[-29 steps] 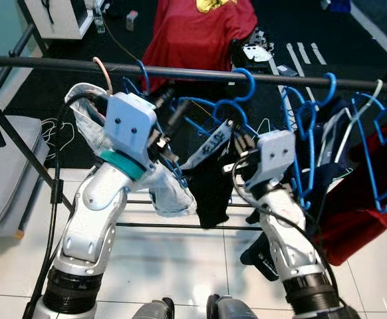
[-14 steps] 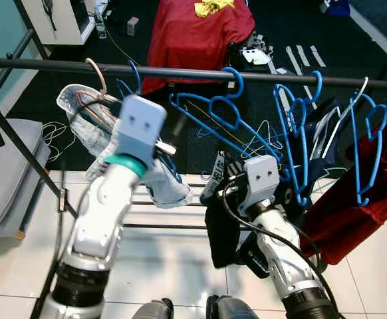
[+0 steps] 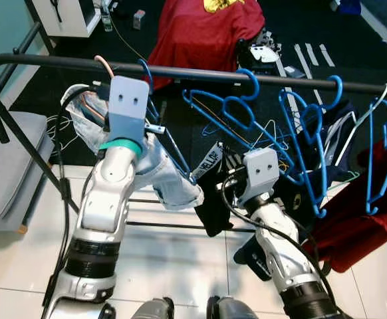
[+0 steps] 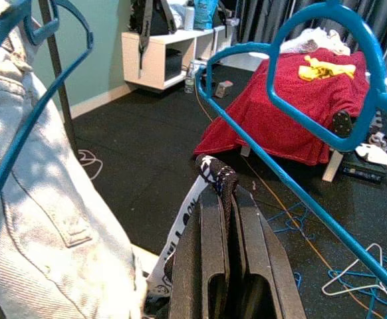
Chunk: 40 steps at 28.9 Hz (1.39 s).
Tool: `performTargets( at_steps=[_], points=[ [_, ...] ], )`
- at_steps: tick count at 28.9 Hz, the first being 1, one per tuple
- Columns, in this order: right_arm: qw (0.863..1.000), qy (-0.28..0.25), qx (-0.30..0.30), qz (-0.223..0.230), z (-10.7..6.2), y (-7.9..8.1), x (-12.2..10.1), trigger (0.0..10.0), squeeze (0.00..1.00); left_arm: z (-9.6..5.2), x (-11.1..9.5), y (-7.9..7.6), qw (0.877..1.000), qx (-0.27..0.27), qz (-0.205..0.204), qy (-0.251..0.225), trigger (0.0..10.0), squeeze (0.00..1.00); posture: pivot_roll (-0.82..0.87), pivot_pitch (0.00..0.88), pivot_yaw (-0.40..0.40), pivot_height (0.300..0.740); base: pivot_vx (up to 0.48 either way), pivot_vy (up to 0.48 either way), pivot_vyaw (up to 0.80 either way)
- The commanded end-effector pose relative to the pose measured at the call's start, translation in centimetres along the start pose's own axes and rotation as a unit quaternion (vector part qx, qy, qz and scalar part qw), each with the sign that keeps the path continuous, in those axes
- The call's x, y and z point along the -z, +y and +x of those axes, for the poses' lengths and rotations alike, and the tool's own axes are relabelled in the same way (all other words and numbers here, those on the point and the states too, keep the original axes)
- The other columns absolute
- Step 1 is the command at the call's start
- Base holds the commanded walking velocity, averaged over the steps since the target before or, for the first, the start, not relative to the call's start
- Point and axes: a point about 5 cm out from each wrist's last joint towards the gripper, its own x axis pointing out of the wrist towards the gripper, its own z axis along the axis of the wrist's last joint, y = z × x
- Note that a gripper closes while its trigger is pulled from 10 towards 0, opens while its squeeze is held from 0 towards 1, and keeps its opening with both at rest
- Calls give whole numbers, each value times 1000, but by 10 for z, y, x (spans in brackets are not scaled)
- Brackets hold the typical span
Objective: Hang hanger
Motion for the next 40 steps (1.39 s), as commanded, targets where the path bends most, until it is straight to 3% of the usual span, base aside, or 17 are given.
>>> performTargets(
  at_steps=[1,4,6,9,10,15,16,17,18,22,23,24,25,26,38,39,40],
  points=[
    [1000,-8,2,2,0,0,-3,10000,0,2,2,-1,1000,-3,-2,12,10000,0,-13,39,35,740,0,0,0],
    [1000,-9,4,1,0,-1,-3,10000,0,6,1,-2,1000,-7,0,14,10000,0,-14,39,39,740,0,0,0],
    [1000,-9,6,2,0,-1,-3,10000,0,13,5,-4,1000,-17,8,24,8431,0,-8,45,40,740,0,0,0],
    [1000,-9,6,3,0,-1,-3,10000,0,16,7,-4,999,-26,12,29,8039,0,-8,46,40,740,0,0,0],
    [1000,-9,5,3,1,0,-3,10000,0,21,11,-3,999,-37,16,36,4980,0,-8,47,39,740,0,0,0],
    [1000,-9,5,4,1,0,-3,10000,0,25,14,-2,998,-47,17,41,3804,0,-10,49,39,740,0,0,0],
    [1000,-10,5,4,1,1,-3,10000,0,29,15,-1,997,-57,16,44,2000,0,-10,49,39,740,0,0,0],
    [1000,-10,5,4,1,1,-3,10000,0,29,15,-1,997,-57,16,44,2000,0,-10,49,39,740,0,0,0],
    [1000,-9,5,3,1,0,-3,10000,0,32,14,0,997,-63,10,43,0,0,-10,49,39,740,0,0,0],
    [1000,-9,8,2,0,0,-2,10000,0,36,3,0,997,-68,-8,25,0,0,-19,48,44,740,0,0,0],
    [1000,-9,8,2,0,0,-2,10000,0,37,-1,-1,998,-64,-10,17,3137,0,-19,48,44,740,0,0,0],
    [1000,-9,8,2,0,0,-2,10000,0,37,-1,-1,998,-64,-10,17,3137,0,-19,48,44,740,0,0,0],
    [1000,-9,8,3,-1,0,-2,10000,0,37,-4,-1,998,-62,-8,12,5569,0,-17,48,44,740,0,0,0],
    [1000,-9,8,3,0,0,-2,10000,0,36,-7,-1,998,-60,-7,9,10000,0,-17,48,44,740,0,0,0],
    [1000,-7,6,4,1,1,-1,10000,0,33,-14,3,997,-79,12,-9,10000,0,-5,50,39,740,0,0,0],
    [1000,-7,5,5,1,1,-1,10000,0,34,-13,4,996,-83,13,-8,4980,0,-7,49,39,740,0,0,0],
    [1000,-7,5,5,1,1,-1,10000,0,34,-13,4,996,-83,13,-8,4980,0,-7,49,39,740,0,0,0]
  ],
)
